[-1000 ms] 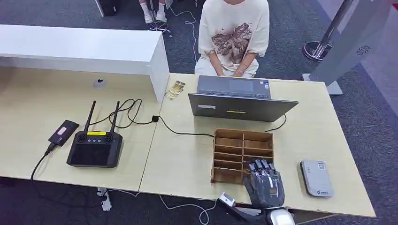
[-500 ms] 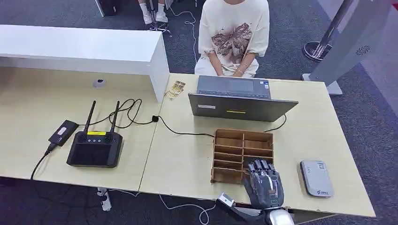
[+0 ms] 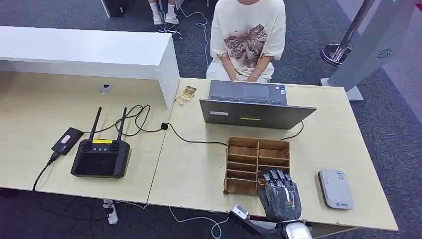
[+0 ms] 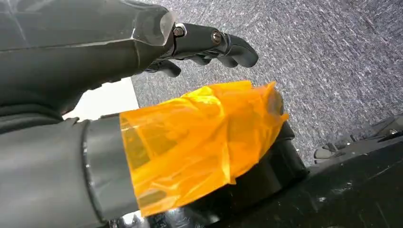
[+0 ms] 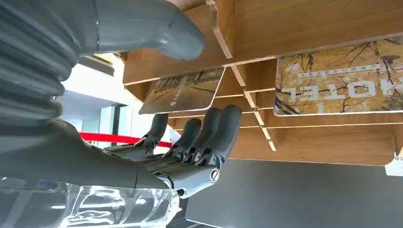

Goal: Pass the card to the sensor for recognition and then transmit it.

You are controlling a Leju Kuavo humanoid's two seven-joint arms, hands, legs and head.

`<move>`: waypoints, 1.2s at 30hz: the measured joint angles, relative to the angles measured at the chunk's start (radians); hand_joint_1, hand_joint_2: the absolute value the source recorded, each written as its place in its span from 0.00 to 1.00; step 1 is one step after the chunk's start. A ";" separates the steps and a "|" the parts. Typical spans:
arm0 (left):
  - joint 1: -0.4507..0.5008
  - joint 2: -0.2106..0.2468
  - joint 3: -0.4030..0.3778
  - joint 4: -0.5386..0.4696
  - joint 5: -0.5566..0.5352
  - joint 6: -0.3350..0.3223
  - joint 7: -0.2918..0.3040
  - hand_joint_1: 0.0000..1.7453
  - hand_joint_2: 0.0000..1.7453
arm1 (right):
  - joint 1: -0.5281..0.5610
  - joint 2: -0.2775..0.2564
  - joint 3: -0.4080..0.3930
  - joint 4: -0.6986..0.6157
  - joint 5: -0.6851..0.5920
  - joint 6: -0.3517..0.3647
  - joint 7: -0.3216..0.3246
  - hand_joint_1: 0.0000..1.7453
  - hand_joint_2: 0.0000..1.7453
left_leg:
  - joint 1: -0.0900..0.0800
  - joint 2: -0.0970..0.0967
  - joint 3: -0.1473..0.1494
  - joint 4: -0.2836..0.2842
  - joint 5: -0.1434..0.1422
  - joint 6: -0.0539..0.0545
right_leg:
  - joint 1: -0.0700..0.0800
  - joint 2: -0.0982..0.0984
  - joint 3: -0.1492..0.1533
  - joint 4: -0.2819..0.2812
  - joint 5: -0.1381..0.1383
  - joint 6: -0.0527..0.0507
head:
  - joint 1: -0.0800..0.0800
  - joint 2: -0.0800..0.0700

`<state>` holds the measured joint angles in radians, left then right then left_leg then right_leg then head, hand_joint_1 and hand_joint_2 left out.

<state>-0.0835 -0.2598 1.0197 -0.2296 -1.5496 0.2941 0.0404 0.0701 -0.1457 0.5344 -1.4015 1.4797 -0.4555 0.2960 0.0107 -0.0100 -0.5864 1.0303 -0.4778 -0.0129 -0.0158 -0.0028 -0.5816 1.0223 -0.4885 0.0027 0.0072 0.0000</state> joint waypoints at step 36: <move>0.001 0.001 0.000 0.000 0.006 0.008 0.000 0.00 0.00 | 0.002 0.000 0.000 -0.024 0.010 -0.011 0.000 0.47 1.00 | 0.000 0.000 0.000 0.000 0.000 0.000 | 0.000 0.000 0.000 0.000 0.000 0.000 | 0.000 0.000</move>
<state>-0.0829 -0.2586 1.0197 -0.2296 -1.5431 0.3021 0.0408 0.0719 -0.1453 0.5348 -1.4260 1.4893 -0.4662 0.2960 0.0107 -0.0099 -0.5863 1.0303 -0.4778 -0.0129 -0.0158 -0.0028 -0.5816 1.0222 -0.4885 0.0027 0.0072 0.0000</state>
